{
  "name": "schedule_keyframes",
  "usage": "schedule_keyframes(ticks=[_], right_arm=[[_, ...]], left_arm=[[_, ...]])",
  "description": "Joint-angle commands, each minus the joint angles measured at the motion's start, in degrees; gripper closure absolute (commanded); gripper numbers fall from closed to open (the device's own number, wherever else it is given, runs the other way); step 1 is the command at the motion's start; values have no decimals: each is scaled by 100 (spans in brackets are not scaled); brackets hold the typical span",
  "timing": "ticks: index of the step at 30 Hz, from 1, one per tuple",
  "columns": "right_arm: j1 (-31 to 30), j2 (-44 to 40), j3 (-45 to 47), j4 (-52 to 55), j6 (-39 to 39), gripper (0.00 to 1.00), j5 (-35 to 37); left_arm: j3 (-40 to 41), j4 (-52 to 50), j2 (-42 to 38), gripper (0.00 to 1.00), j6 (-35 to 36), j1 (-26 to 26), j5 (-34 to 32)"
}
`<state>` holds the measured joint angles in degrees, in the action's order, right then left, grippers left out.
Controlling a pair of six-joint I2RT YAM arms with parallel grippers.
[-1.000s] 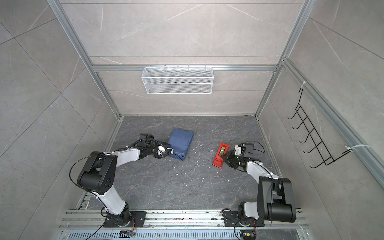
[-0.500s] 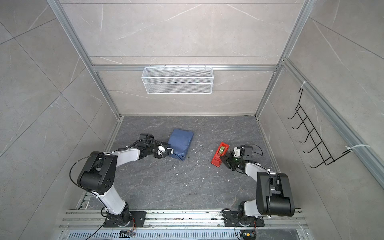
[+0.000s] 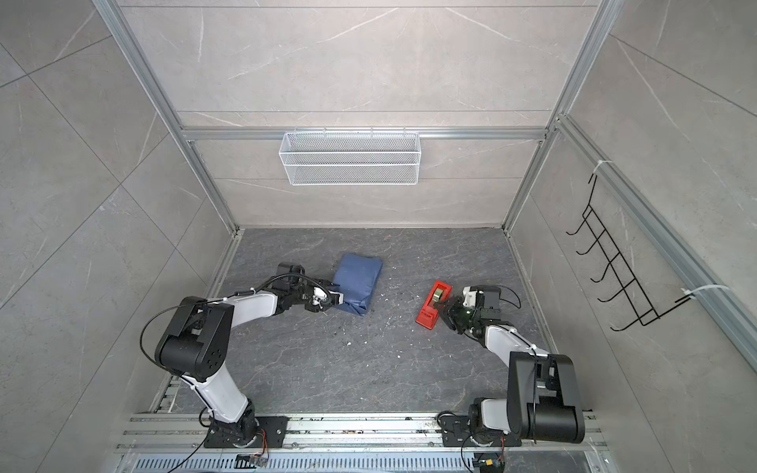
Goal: Wrap a gift box in wrapping paper
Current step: Tear off the tape with the cutter.
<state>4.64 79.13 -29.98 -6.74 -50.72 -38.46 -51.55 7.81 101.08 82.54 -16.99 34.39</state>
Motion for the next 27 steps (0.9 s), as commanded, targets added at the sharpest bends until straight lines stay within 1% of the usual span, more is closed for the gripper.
schedule_keyframes(ticks=[1, 3, 7, 11, 14, 18, 22, 25, 27], right_arm=[[-97, 128, 12, -361, -165, 65, -62], [-130, 117, 23, -468, -284, 66, -41], [-227, 273, -97, -393, -148, 66, 21], [-276, 402, 53, -886, -506, 67, -18], [-332, 300, -90, -655, -378, 67, 62], [-387, 111, -78, -668, -584, 67, 99], [-520, -15, -114, -486, -510, 67, 243], [-542, 113, -7, -766, -724, 67, 255], [-604, 184, -46, -840, -706, 67, 281]], left_arm=[[218, -1054, 441, 43, -68, -103, -317], [220, -1111, 384, 43, -77, -111, -311], [217, -1045, 422, 43, -63, -103, -322], [214, -1108, 363, 43, -75, -115, -326], [227, -1050, 414, 43, -50, -103, -332], [228, -1108, 384, 43, -70, -111, -320], [225, -1044, 428, 43, -60, -109, -320], [220, -1082, 398, 43, -76, -111, -319], [233, -1064, 377, 43, -55, -112, -319]])
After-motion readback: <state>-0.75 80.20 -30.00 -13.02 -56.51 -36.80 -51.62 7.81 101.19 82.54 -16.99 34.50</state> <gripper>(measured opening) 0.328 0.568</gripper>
